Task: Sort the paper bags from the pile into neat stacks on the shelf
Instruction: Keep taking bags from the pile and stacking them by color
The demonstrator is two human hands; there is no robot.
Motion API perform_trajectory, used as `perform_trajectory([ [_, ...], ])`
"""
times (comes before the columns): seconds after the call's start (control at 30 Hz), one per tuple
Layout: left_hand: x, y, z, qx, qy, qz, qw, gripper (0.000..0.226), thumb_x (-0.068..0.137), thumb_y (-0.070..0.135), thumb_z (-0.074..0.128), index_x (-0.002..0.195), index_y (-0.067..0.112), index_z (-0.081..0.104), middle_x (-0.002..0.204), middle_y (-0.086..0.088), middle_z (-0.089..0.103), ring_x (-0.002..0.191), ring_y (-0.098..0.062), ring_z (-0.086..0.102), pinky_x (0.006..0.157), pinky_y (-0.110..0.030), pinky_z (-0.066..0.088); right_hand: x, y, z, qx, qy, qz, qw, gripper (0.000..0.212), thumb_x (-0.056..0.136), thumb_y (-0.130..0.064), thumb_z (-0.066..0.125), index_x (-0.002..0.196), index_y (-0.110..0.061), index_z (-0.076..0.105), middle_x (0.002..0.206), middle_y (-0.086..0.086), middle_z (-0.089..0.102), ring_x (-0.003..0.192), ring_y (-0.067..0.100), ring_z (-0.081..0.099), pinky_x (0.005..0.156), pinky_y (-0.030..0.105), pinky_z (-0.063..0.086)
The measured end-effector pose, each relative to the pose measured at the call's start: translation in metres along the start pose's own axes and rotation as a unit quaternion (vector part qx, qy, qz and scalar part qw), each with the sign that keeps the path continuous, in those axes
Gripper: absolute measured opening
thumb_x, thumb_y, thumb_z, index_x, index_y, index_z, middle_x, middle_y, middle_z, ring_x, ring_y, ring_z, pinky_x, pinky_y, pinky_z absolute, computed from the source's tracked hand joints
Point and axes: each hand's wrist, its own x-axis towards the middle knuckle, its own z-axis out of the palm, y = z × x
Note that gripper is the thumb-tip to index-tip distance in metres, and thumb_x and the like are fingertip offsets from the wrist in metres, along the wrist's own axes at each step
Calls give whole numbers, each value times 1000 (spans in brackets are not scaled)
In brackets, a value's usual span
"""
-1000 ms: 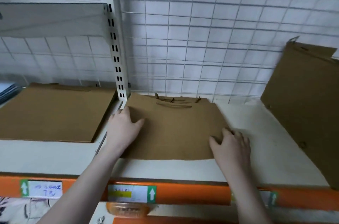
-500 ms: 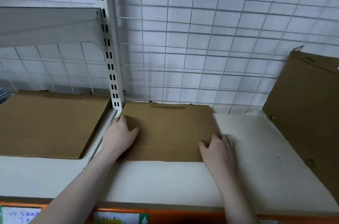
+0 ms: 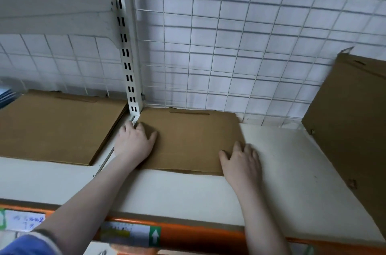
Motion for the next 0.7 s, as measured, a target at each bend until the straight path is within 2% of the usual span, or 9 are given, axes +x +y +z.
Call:
perform_trajectory([
  [0.17,-11,2,-7,17,7,3,1000,61,94,55,34,126,5,49,143,-16,35,133,-32,30,108,-38,27,-4,3,0,17,-12,-8,1000,63,96,-49,35,144,-9,30,150,21,25,139,36,21,113,38,16],
  [0.33,-45,-10,-21,26,79,36,996,61,95,51,38,136,7,42,151,-13,26,143,-27,15,114,-36,17,-22,-3,-12,32,60,-75,995,59,96,-46,37,141,-8,35,134,16,46,127,31,38,103,38,31],
  [0.43,-65,-24,-33,24,115,34,992,65,94,52,39,145,11,31,153,-13,24,144,-27,12,116,-35,12,-41,-14,-17,50,77,-111,990,57,96,-45,40,140,-8,39,132,15,49,127,30,40,105,37,31],
  [0.5,-78,-40,-42,11,142,27,989,66,92,50,44,145,10,32,152,-15,26,143,-29,14,116,-37,12,-54,-28,-14,60,79,-120,988,55,93,-41,47,134,-5,46,127,18,53,123,33,43,104,40,34],
  [0.57,-90,-58,-51,-7,166,17,986,66,90,47,50,142,8,38,150,-18,30,142,-32,17,116,-40,15,-65,-45,-7,76,92,-132,984,50,86,-36,61,122,-1,57,113,22,60,112,38,52,97,44,42],
  [0.7,-111,-115,-77,-8,188,-34,982,68,90,48,49,145,11,32,153,-15,25,144,-29,12,116,-36,11,-97,-103,7,85,81,-183,976,47,68,-31,79,101,1,68,94,22,65,95,41,61,83,47,52],
])
